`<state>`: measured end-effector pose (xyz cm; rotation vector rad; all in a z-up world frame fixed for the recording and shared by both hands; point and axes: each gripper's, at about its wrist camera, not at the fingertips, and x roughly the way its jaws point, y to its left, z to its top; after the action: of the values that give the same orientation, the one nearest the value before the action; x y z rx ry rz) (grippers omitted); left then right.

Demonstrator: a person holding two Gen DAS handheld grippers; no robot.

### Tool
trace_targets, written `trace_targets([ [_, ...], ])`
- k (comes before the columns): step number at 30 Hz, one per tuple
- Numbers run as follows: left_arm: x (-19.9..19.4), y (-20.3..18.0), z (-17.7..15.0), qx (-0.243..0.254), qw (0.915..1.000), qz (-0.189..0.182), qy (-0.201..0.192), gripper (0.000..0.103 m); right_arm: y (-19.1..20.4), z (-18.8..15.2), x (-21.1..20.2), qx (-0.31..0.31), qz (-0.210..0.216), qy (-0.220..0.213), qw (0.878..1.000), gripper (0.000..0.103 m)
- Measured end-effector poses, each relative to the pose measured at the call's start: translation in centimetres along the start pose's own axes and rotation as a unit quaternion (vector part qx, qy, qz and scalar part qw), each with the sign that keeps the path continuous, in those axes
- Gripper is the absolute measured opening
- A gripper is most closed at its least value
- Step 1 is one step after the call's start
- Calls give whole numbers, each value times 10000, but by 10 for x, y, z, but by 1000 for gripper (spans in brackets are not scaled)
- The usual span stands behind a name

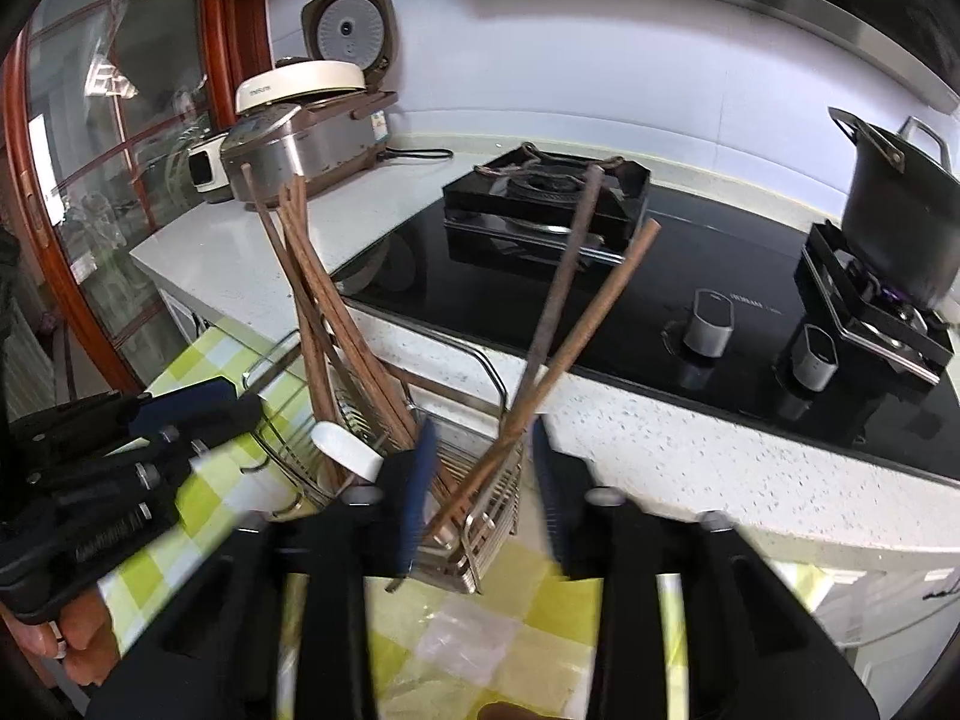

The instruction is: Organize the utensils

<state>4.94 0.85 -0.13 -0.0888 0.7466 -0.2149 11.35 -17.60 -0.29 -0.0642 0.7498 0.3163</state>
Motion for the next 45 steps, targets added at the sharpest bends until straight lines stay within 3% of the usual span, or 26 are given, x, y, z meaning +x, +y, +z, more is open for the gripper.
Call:
trace_targets([
  [1, -1, -1, -1, -17, 10000, -3, 11, 4, -1, -1, 0, 14, -25, 22, 10000, 9],
  [6, -7, -11, -1, 17, 10000, 67, 12, 0, 3, 0, -5, -14, -45, 29, 10000, 1],
  [12, -22, -21, 5, -33, 9999, -8, -163, 0, 2, 13, -25, -7, 130, -146, 9998, 1],
  [15, -44, -12, 4, -395, 9979, -261, -435, 0, -9, 15, -46, 47, 223, -484, 9986, 1],
  [17, -50, 0, -4, -514, 9977, -124, -413, 0, -22, 10, -55, 142, 112, -582, 9981, 2],
  [18, -44, 8, -14, -493, 9984, 77, -263, 4, -28, 3, -52, 207, 53, -549, 9983, 5],
  [19, -39, 16, -20, -560, 9983, 115, -136, 23, -32, -3, -45, 232, 71, -460, 9986, 6],
  [20, -34, 23, -28, -681, 9975, 173, -25, 35, -34, -10, -35, 272, 67, -291, 9992, 7],
  [21, -37, 24, -32, -725, 9972, 177, -78, 40, -36, -19, -25, 347, 51, -43, 9994, 7],
  [24, -41, 16, -31, -764, 9966, -20, -310, 53, -29, -30, -24, 370, 64, -57, 9993, 12],
  [26, -29, 14, -29, -802, 9965, -7, -226, 51, -20, -31, -18, 376, 176, -4, 9991, 15],
  [28, -21, 13, -29, -829, 9964, 45, -151, 31, -14, -33, -10, 355, 224, 181, 9990, 14],
  [33, -26, 9, -24, -565, 9981, 218, -62, 10, -22, -24, -19, 361, 111, 190, 9991, 7],
  [37, -61, 11, 1, -619, 9959, 36, -656, 10, -26, -1, -57, 392, 89, -363, 9985, 7],
  [42, -49, 2, 19, -427, 9970, -75, -636, 7, -7, 15, -61, 293, 245, -611, 9974, 4],
  [45, -28, 2, 24, -302, 9981, -206, -487, 5, 1, 15, -41, 294, 390, -487, 9976, 3],
])
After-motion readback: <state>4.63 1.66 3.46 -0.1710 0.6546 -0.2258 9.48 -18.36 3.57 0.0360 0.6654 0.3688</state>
